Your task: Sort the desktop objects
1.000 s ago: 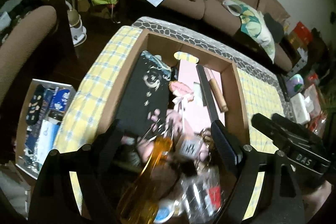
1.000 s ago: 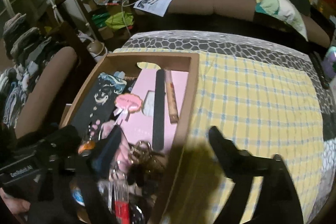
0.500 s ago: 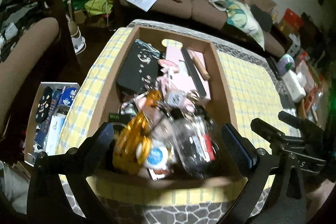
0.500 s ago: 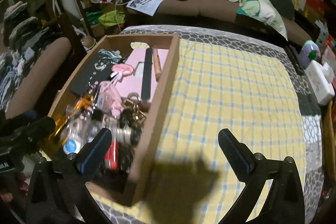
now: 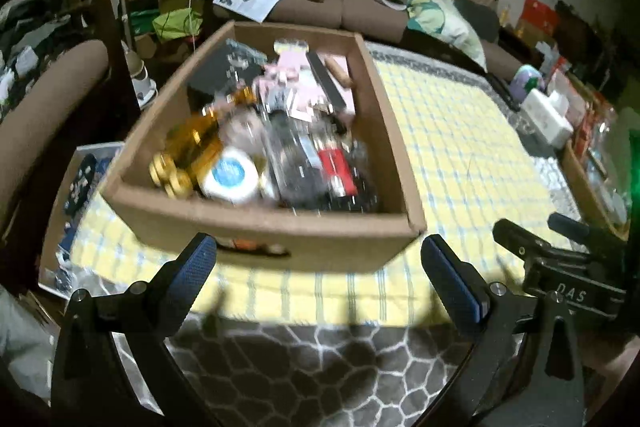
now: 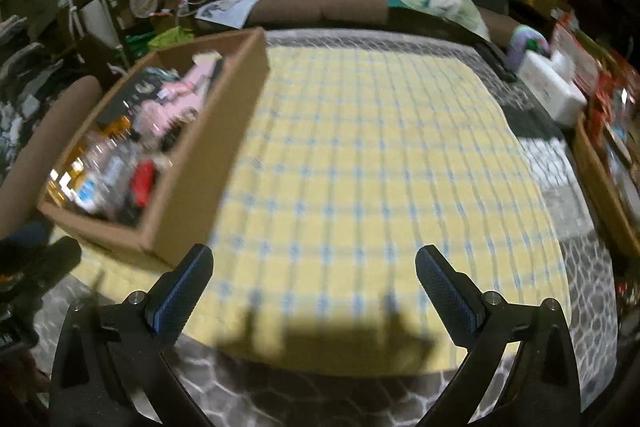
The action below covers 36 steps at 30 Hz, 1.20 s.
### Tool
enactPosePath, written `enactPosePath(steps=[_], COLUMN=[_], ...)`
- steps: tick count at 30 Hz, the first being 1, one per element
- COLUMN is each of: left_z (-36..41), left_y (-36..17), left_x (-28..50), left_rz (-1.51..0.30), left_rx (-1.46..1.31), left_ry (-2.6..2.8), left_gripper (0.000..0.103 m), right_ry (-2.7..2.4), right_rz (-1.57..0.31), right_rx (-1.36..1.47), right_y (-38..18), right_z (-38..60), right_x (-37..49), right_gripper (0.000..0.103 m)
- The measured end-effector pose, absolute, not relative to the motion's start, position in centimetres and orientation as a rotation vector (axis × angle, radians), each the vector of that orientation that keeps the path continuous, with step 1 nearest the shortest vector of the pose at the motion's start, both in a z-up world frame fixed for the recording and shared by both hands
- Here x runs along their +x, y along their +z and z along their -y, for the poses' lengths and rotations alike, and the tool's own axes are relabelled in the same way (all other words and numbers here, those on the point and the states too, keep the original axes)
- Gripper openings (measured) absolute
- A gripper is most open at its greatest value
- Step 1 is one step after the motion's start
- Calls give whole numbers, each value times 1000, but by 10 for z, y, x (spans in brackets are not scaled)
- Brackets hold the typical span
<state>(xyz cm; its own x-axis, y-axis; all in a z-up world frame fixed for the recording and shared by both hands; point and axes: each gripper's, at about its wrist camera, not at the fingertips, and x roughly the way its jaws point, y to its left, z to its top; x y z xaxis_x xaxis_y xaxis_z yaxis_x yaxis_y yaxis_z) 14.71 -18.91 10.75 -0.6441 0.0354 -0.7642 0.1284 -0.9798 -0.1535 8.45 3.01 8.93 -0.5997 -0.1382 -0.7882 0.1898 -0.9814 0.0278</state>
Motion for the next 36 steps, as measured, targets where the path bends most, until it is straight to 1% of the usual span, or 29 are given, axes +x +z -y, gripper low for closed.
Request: enactPosePath(steps=[5, 7, 12, 17, 20, 23, 36], left_z=[174, 169, 160, 150, 150, 144, 143], left_y=[73, 67, 47, 24, 9, 6, 4], left_x=[152, 152, 148, 146, 144, 145, 144], left_rz=[-233, -212, -183, -127, -140, -88, -83], left_rx=[1355, 1350, 1360, 1371, 1405, 1389, 1401], left_ry=[-2752, -2752, -2744, -2740, -2710, -2699, -2690], left_gripper=[103, 103, 103, 103, 103, 103, 103], right_ry=[-2694, -2715, -2757, -2764, -2757, -2776, -2772], right_rz=[-83, -72, -105, -66, -49, -50, -44], right_rx=[1345, 1352, 1351, 1371, 1403, 1381, 1385], right_y=[51, 39, 22, 10, -4, -6, -6], right_z=[-51, -59, -70, -73, -74, -73, -72], right_x=[106, 111, 116, 115, 117, 119, 118], right_gripper=[103, 103, 103, 103, 103, 103, 103])
